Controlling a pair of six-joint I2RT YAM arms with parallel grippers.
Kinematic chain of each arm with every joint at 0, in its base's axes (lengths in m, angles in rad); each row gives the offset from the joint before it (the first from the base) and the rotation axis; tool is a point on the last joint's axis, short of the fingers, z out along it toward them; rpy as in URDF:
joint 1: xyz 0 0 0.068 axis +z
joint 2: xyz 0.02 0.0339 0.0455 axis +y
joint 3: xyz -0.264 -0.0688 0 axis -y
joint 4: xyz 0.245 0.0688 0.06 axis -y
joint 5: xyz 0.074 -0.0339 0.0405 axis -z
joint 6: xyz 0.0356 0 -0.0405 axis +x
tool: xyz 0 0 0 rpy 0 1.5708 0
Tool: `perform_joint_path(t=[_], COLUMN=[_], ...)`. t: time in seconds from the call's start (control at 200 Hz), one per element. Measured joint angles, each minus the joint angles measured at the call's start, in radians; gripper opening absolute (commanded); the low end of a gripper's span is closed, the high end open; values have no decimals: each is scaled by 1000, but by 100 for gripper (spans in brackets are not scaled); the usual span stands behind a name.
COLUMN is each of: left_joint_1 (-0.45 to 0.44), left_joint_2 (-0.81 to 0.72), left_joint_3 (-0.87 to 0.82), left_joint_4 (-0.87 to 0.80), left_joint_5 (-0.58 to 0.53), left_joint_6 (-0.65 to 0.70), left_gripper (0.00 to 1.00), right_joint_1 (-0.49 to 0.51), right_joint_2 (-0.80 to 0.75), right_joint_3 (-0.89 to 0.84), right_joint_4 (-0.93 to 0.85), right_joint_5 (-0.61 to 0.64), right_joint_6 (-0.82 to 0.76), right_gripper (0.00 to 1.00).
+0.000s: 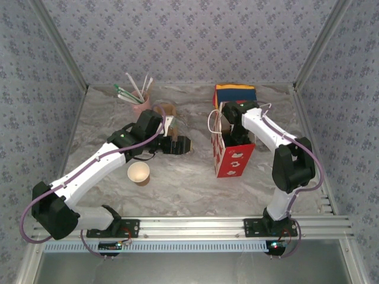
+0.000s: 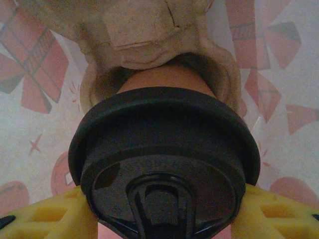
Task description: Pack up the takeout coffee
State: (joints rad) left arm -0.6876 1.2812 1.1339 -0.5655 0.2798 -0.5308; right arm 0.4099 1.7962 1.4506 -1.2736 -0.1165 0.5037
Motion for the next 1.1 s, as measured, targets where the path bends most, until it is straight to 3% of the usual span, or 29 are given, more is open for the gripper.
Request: perform_joint_path(t=[1.099], left_joint_1=[0], left_joint_2=[0], left_joint_3=[0], left_joint_4=[0], left_joint_5=[0], left_joint_6=[0], left_gripper=[100], right_joint_1=[-5], right_joint_2=[32], right_joint_3=[34], right_joint_4=[-35], right_joint_5=[-7], right_joint_6=[-22], right_gripper=[59])
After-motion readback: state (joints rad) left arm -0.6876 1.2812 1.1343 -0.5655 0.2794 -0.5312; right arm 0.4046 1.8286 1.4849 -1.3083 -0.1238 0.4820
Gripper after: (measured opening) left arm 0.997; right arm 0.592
